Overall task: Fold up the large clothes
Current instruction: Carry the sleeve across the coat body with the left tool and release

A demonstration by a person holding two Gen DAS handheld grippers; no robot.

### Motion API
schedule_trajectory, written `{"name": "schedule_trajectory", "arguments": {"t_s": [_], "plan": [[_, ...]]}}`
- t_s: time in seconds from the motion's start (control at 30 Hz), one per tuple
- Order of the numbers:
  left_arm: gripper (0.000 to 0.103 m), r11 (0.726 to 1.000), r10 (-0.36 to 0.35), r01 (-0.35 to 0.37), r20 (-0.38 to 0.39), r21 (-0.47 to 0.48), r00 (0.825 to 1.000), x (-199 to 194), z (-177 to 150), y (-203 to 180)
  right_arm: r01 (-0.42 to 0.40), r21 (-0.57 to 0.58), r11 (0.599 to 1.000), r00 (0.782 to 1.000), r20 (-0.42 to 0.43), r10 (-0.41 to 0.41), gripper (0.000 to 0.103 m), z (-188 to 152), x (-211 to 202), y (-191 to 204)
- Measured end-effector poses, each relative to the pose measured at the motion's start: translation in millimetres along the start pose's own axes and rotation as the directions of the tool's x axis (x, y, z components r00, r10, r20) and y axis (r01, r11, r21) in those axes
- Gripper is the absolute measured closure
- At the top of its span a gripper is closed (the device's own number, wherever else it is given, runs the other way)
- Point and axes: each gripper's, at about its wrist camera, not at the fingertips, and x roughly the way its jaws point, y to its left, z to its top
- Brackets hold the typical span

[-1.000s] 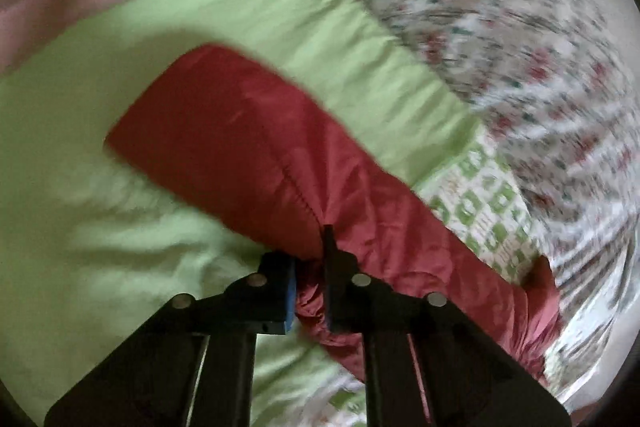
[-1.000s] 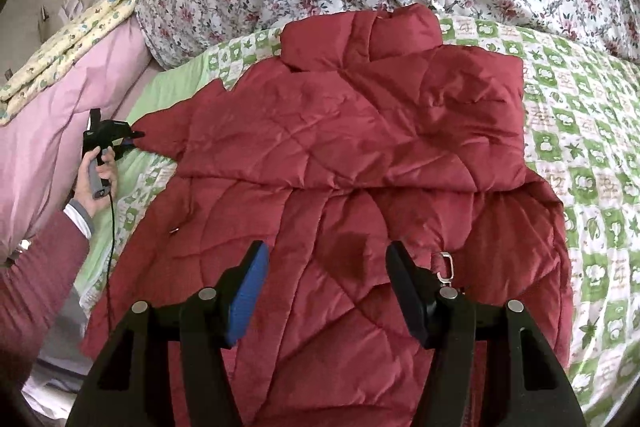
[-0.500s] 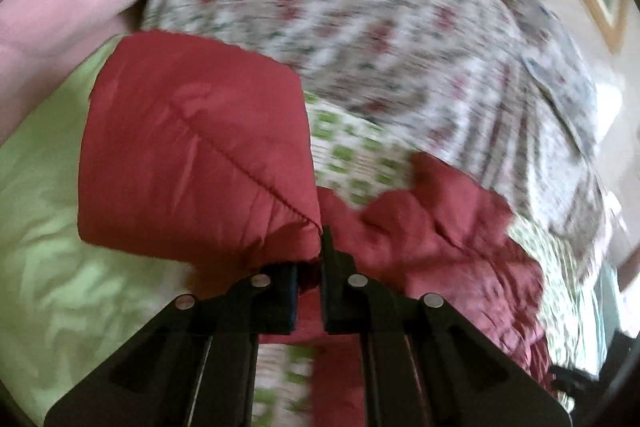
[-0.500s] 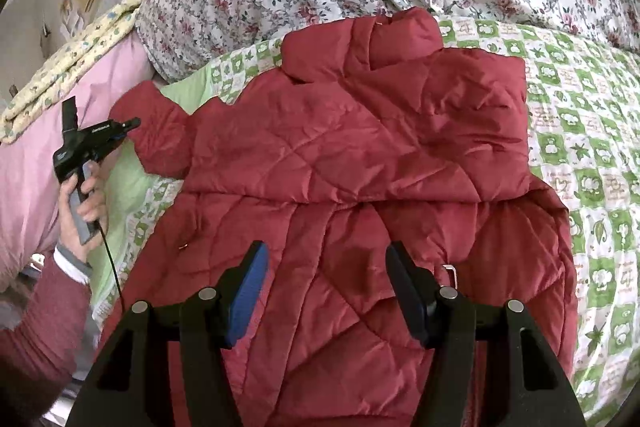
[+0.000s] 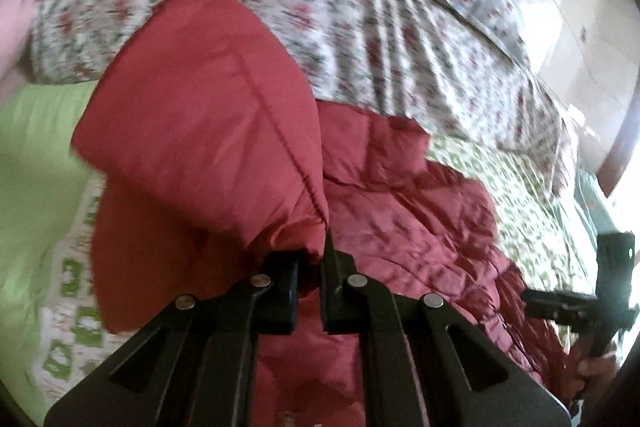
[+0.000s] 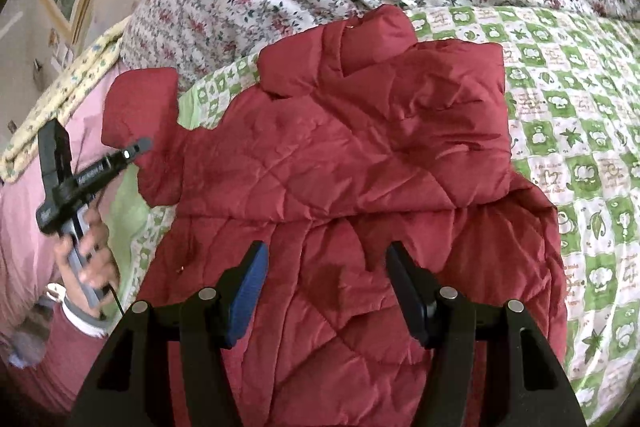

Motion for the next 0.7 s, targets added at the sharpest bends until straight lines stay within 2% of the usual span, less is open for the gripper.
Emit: {"name": "schedule_trajectory", "arguments": {"t_s": [0.23, 0.6, 0.7], "plan": [[0.098, 0.996, -0.011, 0.016, -0.056, 0.092, 0.998, 32.3, -14.7, -49.1, -0.005, 0.051, 0.999, 1.0, 0.012, 0.005, 0.039, 8.9, 1.1, -16.4], [0.098, 0.983, -0.048, 0.065, -0.102, 0.169, 0.994, 68.5, -31.8, -99.2, -0.05, 0.142, 0.989, 0.998, 0.047, 0.044, 0.038, 31.6, 9.8, -43.1], [0.098, 0.973, -0.028, 0.057, -0.129, 0.222, 0.991, 79.7, -40.9, -117.0, -0.08, 0.187, 0.979, 0.996, 0.051, 0.072, 0.033, 37.5, 15.0, -52.9]]}}
